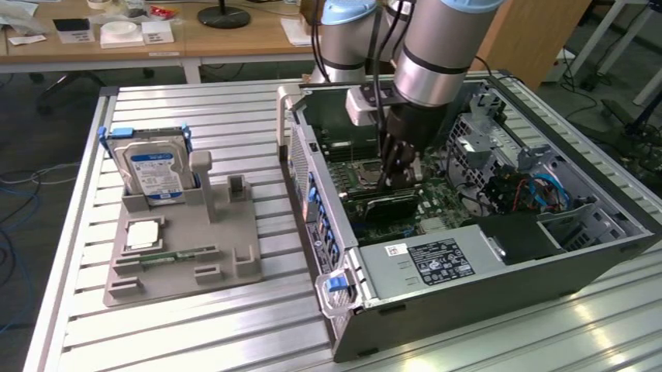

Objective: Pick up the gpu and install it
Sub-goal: 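Press down on the gpu until it lock into place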

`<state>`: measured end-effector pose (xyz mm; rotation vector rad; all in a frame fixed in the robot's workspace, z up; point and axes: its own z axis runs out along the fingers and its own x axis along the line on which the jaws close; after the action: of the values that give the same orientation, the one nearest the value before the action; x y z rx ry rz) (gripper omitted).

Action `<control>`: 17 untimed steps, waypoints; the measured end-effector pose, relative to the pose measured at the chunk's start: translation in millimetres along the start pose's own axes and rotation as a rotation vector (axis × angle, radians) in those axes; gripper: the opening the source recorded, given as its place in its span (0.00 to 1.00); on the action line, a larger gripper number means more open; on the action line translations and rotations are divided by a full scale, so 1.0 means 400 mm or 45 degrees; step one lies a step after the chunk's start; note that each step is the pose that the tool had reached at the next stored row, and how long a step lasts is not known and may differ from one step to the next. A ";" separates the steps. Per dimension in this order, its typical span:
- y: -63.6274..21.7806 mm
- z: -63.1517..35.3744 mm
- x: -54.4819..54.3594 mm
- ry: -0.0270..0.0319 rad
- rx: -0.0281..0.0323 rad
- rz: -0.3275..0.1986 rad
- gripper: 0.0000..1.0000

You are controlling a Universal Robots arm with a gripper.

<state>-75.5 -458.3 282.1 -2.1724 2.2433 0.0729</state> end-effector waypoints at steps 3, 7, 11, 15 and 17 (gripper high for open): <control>0.001 -0.022 -0.001 0.0001 -0.0001 0.000 0.11; 0.001 -0.056 -0.003 0.0000 -0.0002 0.000 0.11; 0.002 -0.086 -0.004 0.0002 -0.0002 0.000 0.11; 0.002 -0.108 -0.005 0.0000 -0.0001 0.000 0.11; 0.002 -0.115 -0.005 0.0001 -0.0001 0.000 0.11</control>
<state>-75.5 -458.3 328.2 -2.1725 2.2433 0.0729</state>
